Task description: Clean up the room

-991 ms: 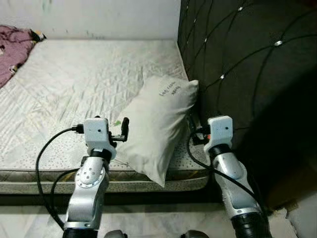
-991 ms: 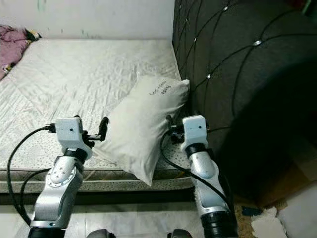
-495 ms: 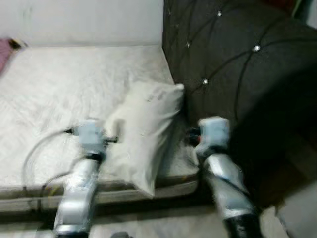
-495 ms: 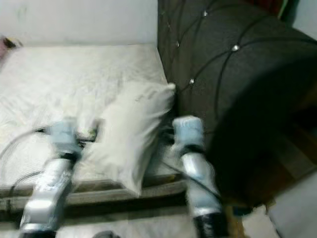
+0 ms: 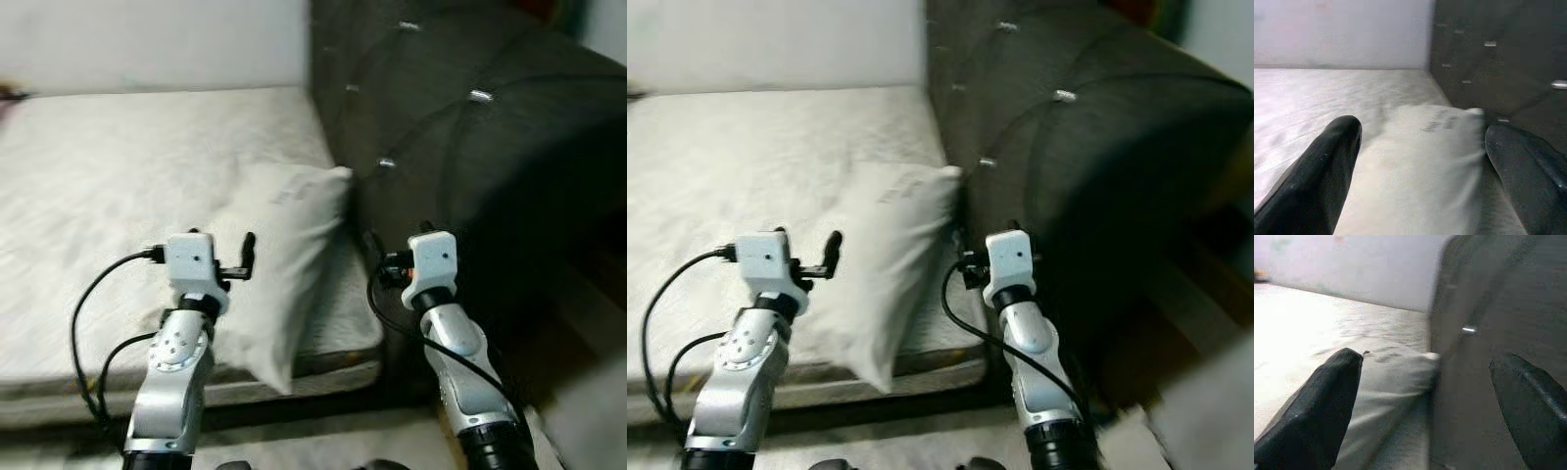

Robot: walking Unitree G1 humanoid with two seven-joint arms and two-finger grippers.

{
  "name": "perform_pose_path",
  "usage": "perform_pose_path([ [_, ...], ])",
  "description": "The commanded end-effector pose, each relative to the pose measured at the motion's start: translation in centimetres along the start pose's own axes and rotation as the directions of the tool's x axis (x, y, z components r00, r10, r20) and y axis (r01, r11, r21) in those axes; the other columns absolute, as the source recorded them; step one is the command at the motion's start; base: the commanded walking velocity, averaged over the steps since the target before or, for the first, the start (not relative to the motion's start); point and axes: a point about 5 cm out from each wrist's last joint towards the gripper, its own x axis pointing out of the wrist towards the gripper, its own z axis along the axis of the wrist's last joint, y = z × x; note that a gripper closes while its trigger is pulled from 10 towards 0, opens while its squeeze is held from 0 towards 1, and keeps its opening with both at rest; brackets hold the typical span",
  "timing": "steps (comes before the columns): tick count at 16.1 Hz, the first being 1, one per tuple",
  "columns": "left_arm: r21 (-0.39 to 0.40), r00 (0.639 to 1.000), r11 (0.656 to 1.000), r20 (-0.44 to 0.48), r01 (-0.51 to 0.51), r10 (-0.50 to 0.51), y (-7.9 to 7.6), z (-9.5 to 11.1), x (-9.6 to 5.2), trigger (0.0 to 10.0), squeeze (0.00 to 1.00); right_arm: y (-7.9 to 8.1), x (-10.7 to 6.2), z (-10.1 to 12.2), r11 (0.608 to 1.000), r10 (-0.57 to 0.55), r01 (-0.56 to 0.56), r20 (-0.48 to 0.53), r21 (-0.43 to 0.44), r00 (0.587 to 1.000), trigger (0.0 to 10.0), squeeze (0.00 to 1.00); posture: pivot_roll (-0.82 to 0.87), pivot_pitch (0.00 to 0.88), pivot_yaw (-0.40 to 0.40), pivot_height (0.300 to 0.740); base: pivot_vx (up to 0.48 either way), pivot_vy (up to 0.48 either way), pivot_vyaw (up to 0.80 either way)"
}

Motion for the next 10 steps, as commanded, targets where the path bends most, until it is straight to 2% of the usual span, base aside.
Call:
perform_pose_path([
  [1, -0.002, 1.000, 1.000, -0.010, -0.014, 0.014, 0.20, -0.06, -0.10, 10.0, 0.00, 0.29, 0.23, 0.39, 1.000, 0.012, -0.012, 0.017, 0.004, 1.000, 10.0, 0.00, -0.05, 0.022, 0.012, 0.740, 0.000, 0.000, 0.80],
  [7, -0.012, 1.000, 1.000, -0.013, -0.010, 0.010, 0.22, -0.09, -0.05, 10.0, 0.00, 0.24, 0.25, 0.37, 1.000, 0.006, -0.007, 0.015, 0.010, 1.000, 10.0, 0.00, -0.05, 0.024, 0.013, 0.740, 0.000, 0.442, 0.00],
  [8, -0.014, 1.000, 1.000, -0.014, -0.010, 0.009, 0.19, -0.08, -0.07, 10.0, 0.00, 0.21, 0.22, 0.40, 1.000, 0.007, -0.007, 0.019, 0.015, 1.000, 10.0, 0.34, -0.05, 0.025, 0.012, 0.740, 0.000, 0.480, 0.00],
  [9, -0.014, 1.000, 1.000, -0.014, -0.009, 0.009, 0.19, -0.07, -0.07, 10.0, 0.00, 0.19, 0.22, 0.41, 1.000, 0.006, -0.006, 0.021, 0.020, 1.000, 10.0, 1.00, -0.05, 0.025, 0.012, 0.740, 0.000, 0.480, 0.00],
  [10, -0.014, 1.000, 1.000, -0.014, -0.010, 0.009, 0.18, -0.07, -0.07, 10.0, 0.00, 0.16, 0.21, 0.41, 1.000, 0.005, -0.005, 0.021, 0.021, 1.000, 10.0, 1.00, -0.05, 0.025, 0.011, 0.740, 0.000, 0.480, 0.00],
])
